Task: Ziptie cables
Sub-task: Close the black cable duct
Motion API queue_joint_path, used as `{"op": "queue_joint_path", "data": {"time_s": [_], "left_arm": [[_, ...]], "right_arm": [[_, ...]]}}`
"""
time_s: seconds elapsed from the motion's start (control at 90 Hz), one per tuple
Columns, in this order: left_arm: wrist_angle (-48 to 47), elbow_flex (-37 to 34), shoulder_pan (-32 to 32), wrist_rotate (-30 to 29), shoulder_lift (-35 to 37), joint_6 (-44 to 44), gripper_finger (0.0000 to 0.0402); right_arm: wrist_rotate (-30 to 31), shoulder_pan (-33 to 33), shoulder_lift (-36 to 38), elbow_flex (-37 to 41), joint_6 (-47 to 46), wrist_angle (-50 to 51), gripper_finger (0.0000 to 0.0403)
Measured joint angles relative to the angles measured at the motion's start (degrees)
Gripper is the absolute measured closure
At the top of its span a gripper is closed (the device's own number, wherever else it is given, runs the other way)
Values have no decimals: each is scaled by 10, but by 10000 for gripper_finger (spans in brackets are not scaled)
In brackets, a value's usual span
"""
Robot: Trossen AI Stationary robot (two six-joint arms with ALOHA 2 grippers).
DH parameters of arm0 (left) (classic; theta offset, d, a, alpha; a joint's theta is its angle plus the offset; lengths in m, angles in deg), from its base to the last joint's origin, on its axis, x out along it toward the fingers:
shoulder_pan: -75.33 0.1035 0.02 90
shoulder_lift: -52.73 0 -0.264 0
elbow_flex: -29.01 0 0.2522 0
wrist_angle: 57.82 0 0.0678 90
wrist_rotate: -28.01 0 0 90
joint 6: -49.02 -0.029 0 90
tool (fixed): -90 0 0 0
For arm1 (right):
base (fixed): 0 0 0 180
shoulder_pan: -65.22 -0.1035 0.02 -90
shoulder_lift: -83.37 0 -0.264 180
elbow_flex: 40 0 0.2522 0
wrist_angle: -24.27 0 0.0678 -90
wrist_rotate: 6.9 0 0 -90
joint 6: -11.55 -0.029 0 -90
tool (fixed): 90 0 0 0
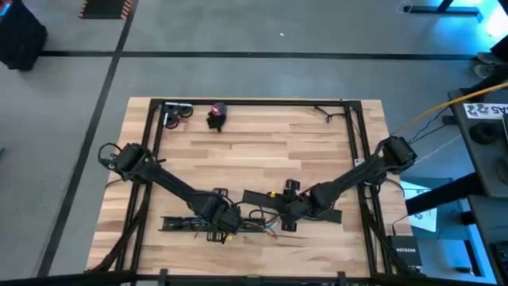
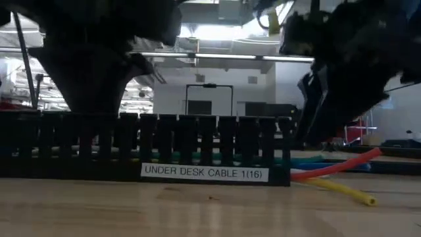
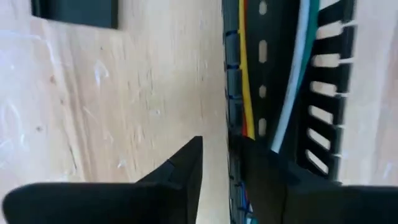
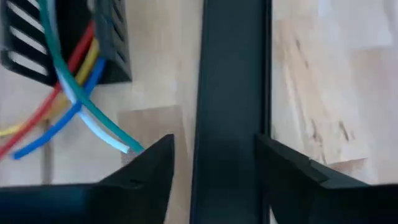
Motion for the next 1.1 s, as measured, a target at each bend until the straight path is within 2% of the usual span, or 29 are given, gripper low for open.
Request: {"op": "queue_joint_path", "data": {"time_s": [0.356, 0.522, 0.711, 0.8, 0.967, 1.1], "left_arm": [[0, 0, 1, -3, 37, -3, 307], [0, 0, 1, -14, 56, -7, 311], [-5, 0, 7, -43, 103, -15, 313], [1, 2, 10, -64, 135, -20, 313], [4, 2, 21, -103, 197, -51, 313], [7, 2, 38, -110, 234, -109, 313]], "right_arm": [[-39, 0, -50, -3, -1, -16, 326], [-46, -1, -50, -3, 6, -13, 393], [-64, 0, -35, -1, 8, -4, 399], [-66, 7, -12, 2, 9, 35, 400], [-122, 48, 48, 2, 12, 79, 402], [-170, 83, 97, 2, 29, 88, 402]]}}
